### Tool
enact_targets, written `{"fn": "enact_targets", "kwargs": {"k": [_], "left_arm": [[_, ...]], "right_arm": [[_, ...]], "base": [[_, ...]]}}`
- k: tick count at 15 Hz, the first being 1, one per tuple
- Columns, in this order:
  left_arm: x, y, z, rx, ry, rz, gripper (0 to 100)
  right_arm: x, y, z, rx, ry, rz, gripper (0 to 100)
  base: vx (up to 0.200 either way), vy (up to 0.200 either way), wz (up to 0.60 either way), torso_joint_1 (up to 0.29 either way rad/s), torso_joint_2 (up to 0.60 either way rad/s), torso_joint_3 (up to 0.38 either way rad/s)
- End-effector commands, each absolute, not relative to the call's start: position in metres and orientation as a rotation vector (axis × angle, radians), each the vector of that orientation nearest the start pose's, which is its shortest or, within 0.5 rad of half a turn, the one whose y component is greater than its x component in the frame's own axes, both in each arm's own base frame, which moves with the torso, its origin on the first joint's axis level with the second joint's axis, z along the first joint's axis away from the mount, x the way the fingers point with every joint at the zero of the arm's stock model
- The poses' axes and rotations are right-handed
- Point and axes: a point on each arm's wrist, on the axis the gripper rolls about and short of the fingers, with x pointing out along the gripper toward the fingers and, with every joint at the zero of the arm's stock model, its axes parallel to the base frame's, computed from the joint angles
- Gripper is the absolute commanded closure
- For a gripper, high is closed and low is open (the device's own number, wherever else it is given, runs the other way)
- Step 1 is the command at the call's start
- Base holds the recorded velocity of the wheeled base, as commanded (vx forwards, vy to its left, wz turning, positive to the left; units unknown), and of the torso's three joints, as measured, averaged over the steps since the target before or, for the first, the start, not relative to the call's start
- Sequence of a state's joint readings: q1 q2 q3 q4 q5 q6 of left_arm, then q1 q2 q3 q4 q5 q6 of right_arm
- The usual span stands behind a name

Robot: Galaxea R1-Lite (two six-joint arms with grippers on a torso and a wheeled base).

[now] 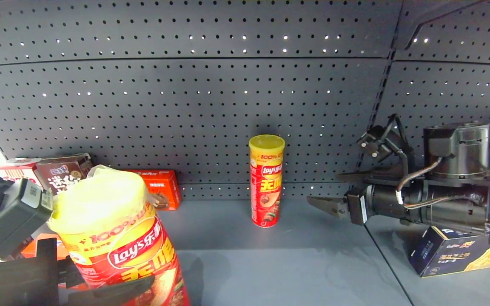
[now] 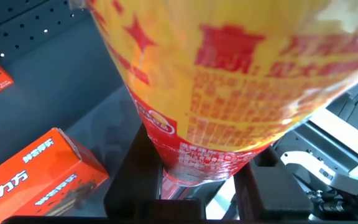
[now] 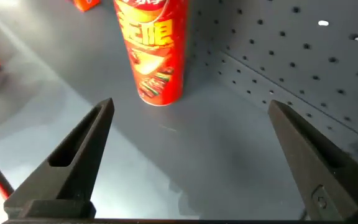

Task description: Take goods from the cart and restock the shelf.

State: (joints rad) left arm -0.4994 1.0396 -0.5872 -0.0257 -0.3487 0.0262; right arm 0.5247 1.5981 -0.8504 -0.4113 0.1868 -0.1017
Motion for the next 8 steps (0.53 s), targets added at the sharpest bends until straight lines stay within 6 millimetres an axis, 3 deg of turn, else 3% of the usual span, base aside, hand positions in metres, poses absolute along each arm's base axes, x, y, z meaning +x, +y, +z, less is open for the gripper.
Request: {"fn": "enact_targets", "kwargs": {"k": [1,6,8], "left_arm": [[0.111,-0.069,0.208,0.057,0.427,-0.841,100],[0.111,-0.069,0.209,0.06,0.423,-0.843,100],[0.111,-0.069,0.209,0.062,0.424,-0.843,100]], "right_arm": [[0.254,0.152,0.196,-0.164,0.32,0.747,0],[0.274,0.161,0.197,-0.177,0.281,0.854,0],[0.288,0.161,0.187,-0.18,0.257,0.855,0]], "base": [[0.0,0.0,0.0,0.0,0.0,0.0],[0.0,0.0,0.0,0.0,0.0,0.0],[0.0,0.0,0.0,0.0,0.0,0.0]]}}
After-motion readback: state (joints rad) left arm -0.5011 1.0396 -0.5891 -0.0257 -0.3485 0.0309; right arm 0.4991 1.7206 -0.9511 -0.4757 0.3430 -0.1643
